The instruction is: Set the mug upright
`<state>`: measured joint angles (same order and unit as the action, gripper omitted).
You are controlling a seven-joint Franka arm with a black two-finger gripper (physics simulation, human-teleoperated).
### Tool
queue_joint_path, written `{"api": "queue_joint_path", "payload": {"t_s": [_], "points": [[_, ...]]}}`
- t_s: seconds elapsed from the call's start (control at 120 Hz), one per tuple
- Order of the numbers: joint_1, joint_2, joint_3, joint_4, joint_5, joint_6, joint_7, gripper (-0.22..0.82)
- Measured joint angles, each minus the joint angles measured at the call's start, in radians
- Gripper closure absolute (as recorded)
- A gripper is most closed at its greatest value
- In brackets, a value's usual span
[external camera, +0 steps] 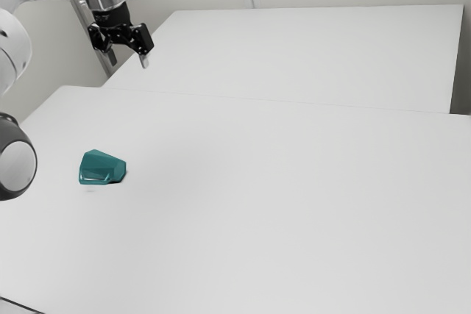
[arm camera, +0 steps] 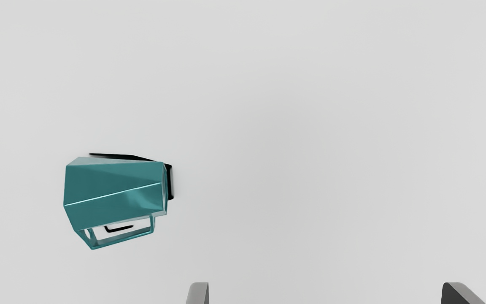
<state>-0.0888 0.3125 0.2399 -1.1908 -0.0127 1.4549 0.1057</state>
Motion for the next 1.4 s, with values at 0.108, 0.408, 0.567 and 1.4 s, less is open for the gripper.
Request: {"api": "queue_joint_path", "payload": {"t_s": [0.108, 0.408, 0.567, 1.4], "points": [[-0.001, -0.001, -0.003, -0.003, 0.001, -0.001, -0.001, 0.00], [0.102, 0.102, 0.046, 0.018, 0.028, 0.020, -0.010, 0.00], [0.206, 0.126, 0.046, 0.026, -0.017, 0.064, 0.036, 0.00], [0.332, 0.158, 0.147, -0.249, -0.226, 0.129, 0.473, 0.00]]}}
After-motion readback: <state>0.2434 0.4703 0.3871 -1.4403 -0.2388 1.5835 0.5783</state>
